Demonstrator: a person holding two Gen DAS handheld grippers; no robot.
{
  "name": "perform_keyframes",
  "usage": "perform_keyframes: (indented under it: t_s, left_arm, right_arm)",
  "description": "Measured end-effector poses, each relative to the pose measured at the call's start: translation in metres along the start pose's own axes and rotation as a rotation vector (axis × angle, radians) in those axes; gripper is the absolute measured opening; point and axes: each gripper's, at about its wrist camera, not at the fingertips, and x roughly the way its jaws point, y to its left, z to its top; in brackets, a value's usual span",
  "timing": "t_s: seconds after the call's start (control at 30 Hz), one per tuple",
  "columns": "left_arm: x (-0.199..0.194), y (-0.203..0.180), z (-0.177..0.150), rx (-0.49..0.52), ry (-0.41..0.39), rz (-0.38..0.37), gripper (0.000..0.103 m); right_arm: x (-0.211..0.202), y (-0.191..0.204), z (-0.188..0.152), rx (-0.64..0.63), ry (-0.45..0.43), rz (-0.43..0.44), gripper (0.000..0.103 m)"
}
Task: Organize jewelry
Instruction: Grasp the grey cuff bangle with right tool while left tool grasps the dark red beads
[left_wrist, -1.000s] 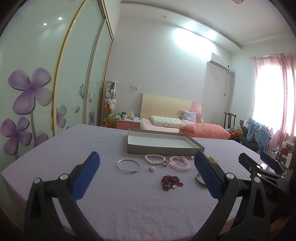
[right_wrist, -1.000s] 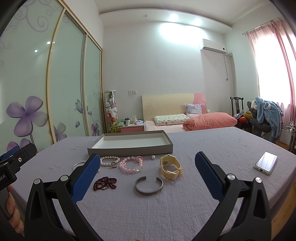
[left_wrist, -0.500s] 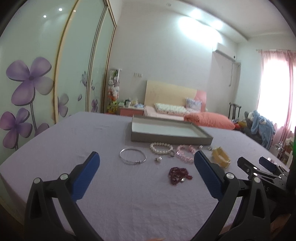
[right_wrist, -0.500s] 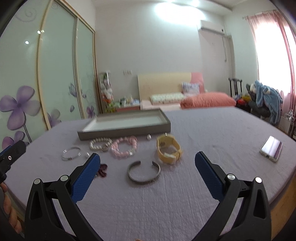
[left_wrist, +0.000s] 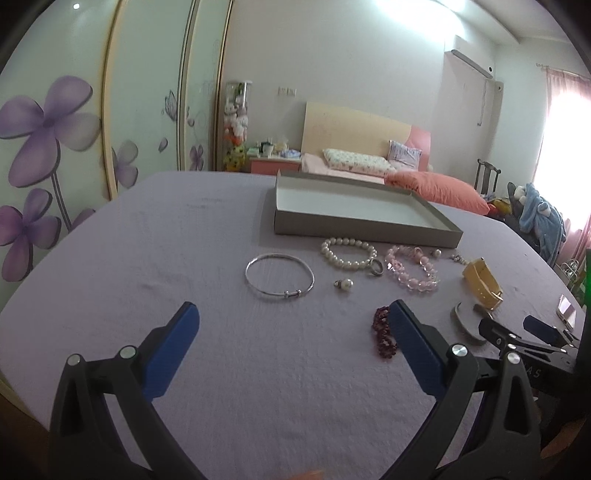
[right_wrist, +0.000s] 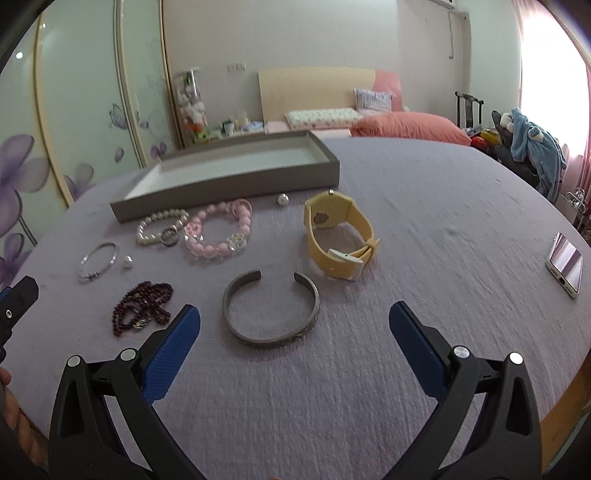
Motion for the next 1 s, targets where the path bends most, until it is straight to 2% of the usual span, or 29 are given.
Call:
perform_keyframes:
  t_s: [0.17, 0.23, 0.4, 0.47, 0.57, 0.7, 0.87, 0.93, 1.0]
  left_arm:
    - [0.012, 0.003, 0.003, -0.013, 0.039, -0.012, 0.099]
    - [0.017, 0.004, 0.003, -0.020, 0.064, -0.024, 0.099]
    - [0.027, 0.005, 0.003, -0.035, 0.117, -0.049, 0.099]
    - [0.030, 0.003, 0.004, -0.033, 0.131, -0.063, 0.099]
    - [0.033, -0.001, 0.005, -0.023, 0.143, -0.081, 0.099]
    - [0.038, -0.014, 0.006, 0.008, 0.170, -0.108, 0.099]
    - [0.049, -0.039, 0.006, 0.057, 0.217, -0.151, 0.099]
    - [0.052, -0.050, 0.005, 0.077, 0.236, -0.168, 0.095]
    - [0.059, -0.064, 0.004, 0.102, 0.265, -0.175, 0.086]
  right_arm:
    - [0.016, 0.006, 0.002, -0.021, 0.084, -0.030, 0.101]
    - [0.023, 0.008, 0.003, -0.032, 0.128, -0.042, 0.095]
    - [0.024, 0.010, 0.011, -0.045, 0.180, -0.031, 0.091]
    - [0.026, 0.011, 0.015, -0.048, 0.184, -0.024, 0.087]
    - [0.024, 0.012, 0.018, -0.063, 0.174, -0.003, 0.067]
    - [0.020, 0.005, 0.012, -0.073, 0.151, 0.017, 0.067]
    - [0.017, -0.012, 0.010, -0.047, 0.138, -0.007, 0.067]
    - [0.016, -0.020, 0.009, -0.036, 0.131, -0.018, 0.067]
    - [0.015, -0.023, 0.010, -0.033, 0.126, -0.022, 0.067]
